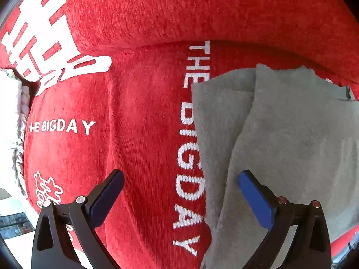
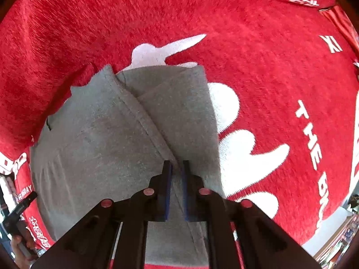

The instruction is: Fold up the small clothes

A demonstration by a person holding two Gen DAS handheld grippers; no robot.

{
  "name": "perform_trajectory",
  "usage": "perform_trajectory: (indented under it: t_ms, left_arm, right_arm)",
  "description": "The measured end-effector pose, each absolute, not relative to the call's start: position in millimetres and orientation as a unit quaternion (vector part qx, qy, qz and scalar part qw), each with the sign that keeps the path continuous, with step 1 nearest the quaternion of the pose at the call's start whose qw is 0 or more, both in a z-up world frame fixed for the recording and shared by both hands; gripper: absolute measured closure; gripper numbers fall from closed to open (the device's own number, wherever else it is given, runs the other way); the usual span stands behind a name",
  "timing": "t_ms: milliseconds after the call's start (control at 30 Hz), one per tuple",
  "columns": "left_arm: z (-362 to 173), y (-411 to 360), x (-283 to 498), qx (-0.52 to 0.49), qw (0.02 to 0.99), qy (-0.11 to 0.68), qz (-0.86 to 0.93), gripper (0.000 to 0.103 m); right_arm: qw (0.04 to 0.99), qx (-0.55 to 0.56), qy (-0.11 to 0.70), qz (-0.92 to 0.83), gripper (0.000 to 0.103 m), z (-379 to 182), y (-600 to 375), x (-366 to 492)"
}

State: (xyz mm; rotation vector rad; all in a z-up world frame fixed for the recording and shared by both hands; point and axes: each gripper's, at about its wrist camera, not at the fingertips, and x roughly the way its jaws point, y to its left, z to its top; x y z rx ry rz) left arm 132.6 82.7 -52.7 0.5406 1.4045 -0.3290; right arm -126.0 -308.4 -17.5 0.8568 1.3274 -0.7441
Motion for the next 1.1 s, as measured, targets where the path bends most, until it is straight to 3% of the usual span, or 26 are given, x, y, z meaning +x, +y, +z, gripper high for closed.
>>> perform_trajectory:
  t_ms: [67, 133, 200, 767, 833, 1100]
  left_arm:
    - [-47.4, 81.6, 128.1, 0.241, 0.716, 0.637, -0.153, 0.000]
    - [-40.7, 81.2, 122.4, 0.235, 0.716, 0.638, -0.156, 0.000]
    - [-35.5, 81.1, 117.5, 0.232, 0.716, 0.639, -0.160, 0.000]
    - [-19.4, 78.3, 86.1, 0.242, 0.700, 0.643, -0.197, 0.000]
    - [-19.1, 77.5, 83.2, 0.241, 0.698, 0.645, -0.199, 0.000]
    - [-18.1, 79.9, 79.0, 0.244, 0.703, 0.639, -0.193, 0.000]
  right_arm:
    - [0.647, 0.366, 0.579, -0.335, 0.081, -3.3, -300.6, -130.1]
    - [0.655, 0.354, 0.577, -0.336, 0.054, 9.3, -288.8, -131.5]
    - [0.664, 0.347, 0.577, -0.325, 0.046, 15.8, -279.1, -131.7]
    - [0.645, 0.409, 0.602, -0.234, 0.046, -9.3, -181.9, -96.6]
    - [0.643, 0.413, 0.604, -0.226, 0.040, -10.8, -175.4, -93.3]
    - [0.641, 0.410, 0.613, -0.214, 0.039, -20.9, -162.9, -79.6]
